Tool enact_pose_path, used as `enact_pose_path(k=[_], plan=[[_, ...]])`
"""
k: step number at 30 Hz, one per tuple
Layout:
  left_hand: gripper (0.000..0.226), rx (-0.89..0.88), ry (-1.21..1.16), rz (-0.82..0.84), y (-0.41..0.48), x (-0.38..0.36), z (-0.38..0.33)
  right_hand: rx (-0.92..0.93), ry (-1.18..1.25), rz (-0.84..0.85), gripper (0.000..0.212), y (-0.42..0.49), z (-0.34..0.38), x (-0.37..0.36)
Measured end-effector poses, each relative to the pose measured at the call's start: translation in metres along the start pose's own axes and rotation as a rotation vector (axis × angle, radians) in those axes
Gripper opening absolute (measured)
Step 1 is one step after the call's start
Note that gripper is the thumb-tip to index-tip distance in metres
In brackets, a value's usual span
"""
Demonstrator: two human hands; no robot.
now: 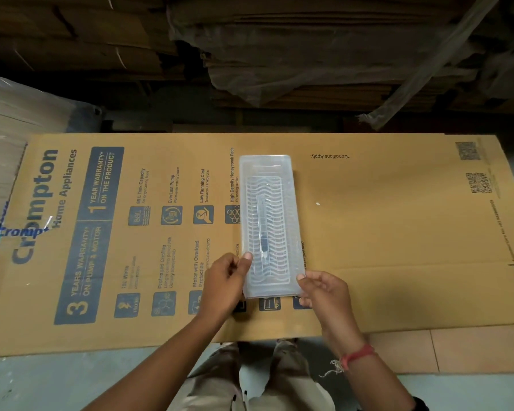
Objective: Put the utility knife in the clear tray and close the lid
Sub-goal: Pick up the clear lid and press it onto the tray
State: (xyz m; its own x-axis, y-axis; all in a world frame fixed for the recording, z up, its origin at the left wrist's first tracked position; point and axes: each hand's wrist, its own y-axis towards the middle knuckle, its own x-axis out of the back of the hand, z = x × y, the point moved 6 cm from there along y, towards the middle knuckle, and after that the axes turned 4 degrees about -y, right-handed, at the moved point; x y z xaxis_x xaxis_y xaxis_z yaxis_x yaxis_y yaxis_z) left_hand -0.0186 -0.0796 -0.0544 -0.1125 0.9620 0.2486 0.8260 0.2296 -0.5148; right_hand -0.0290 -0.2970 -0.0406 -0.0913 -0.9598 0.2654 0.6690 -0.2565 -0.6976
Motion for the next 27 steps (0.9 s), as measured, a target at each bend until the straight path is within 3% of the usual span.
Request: enact_pose_path(k=[5,8,16,20,24,27], plan=[[0.066,-0.122,0.083,0.000,-0.027,-0.004,0.013,-0.030,0.110,0.038,0.014,-0.002,-0.011,0.000],[0.060,-0.166,0.118,-0.019,-0.028,-0.006,0.016,-0.030,0.131,0.049,0.015,0.000,-0.012,0.000],[0.041,-0.179,0.150,-0.053,-0.028,-0.017,0.022,-0.032,0.126,0.056,0.011,0.010,-0.017,-0.001],[0.051,-0.135,0.070,-0.015,-0.026,-0.016,0.026,-0.047,0.078,0.065,0.016,0.009,-0.014,0.004],[0.066,-0.146,0.037,-0.120,-0.009,-0.001,0.003,0.007,-0.030,0.075,0.019,0.014,0.019,0.009],[0.050,-0.158,0.010,-0.220,0.030,0.012,-0.038,0.138,-0.049,0.016,0.021,0.039,0.065,0.007]])
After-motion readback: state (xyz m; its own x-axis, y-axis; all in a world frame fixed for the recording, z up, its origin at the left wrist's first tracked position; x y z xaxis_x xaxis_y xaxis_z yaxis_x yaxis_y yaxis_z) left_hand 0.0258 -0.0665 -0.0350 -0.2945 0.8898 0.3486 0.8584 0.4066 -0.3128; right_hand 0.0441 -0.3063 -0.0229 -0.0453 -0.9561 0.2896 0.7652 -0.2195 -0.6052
